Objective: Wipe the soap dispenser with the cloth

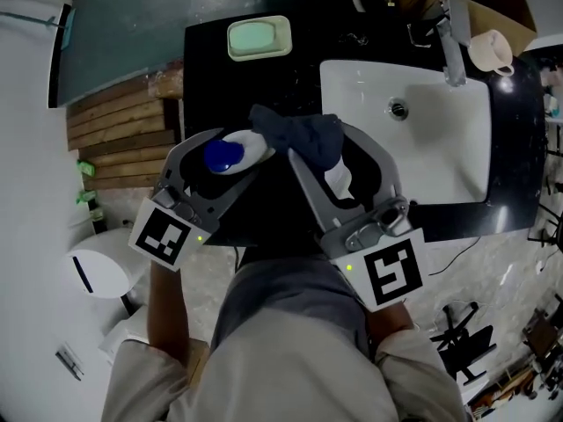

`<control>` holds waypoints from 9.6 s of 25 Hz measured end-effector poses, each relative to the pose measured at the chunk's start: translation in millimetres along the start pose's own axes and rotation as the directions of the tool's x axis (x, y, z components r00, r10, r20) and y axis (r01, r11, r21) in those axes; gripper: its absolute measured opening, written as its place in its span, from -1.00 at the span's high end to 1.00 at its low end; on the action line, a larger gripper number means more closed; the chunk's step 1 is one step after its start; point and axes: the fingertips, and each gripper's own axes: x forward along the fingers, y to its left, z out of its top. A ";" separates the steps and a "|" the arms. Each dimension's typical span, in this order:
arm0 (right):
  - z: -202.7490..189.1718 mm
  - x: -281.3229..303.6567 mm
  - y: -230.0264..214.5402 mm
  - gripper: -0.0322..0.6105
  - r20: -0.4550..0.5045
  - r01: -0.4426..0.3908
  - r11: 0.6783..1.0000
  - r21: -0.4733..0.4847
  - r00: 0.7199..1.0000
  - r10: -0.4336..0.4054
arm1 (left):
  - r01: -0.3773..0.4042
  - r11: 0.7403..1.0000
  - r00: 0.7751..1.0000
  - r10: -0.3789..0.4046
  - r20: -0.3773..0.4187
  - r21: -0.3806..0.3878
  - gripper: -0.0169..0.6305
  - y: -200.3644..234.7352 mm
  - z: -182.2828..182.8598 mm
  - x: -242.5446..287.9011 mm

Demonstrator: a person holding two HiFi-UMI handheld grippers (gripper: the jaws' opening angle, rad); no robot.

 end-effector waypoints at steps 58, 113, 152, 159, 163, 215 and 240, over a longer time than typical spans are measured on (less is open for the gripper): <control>-93.5 24.9 6.7 0.39 -0.187 -0.070 0.993 0.092 0.979 0.086 | 0.017 0.999 0.995 -0.014 0.100 -0.029 0.11 -10.2 -7.4 2.2; -147.3 27.9 -3.1 0.39 -0.303 -0.049 0.985 0.168 0.948 0.098 | 0.018 0.999 0.993 -0.014 0.118 -0.036 0.11 -10.4 -7.7 2.5; -114.6 22.4 8.1 0.39 -0.258 -0.112 0.980 0.161 0.954 0.152 | 0.032 0.998 0.990 -0.023 0.136 -0.059 0.11 -11.4 -8.7 3.3; -107.1 21.5 9.1 0.39 -0.245 -0.116 0.982 0.152 0.958 0.151 | 0.035 0.998 0.990 -0.026 0.140 -0.060 0.11 -11.2 -8.0 3.6; -101.4 20.1 10.4 0.39 -0.237 -0.118 0.983 0.140 0.960 0.149 | 0.035 0.998 0.990 -0.027 0.141 -0.060 0.11 -11.4 -8.0 3.4; -39.2 7.1 30.4 0.39 -0.160 -0.108 0.993 0.049 0.981 0.114 | 0.049 0.997 0.980 -0.036 0.195 -0.062 0.11 -11.1 -2.6 4.7; -22.2 -1.3 25.6 0.39 -0.124 -0.052 0.999 -0.006 0.991 0.051 | 0.091 0.994 0.962 -0.071 0.262 -0.063 0.11 -14.4 3.1 -4.4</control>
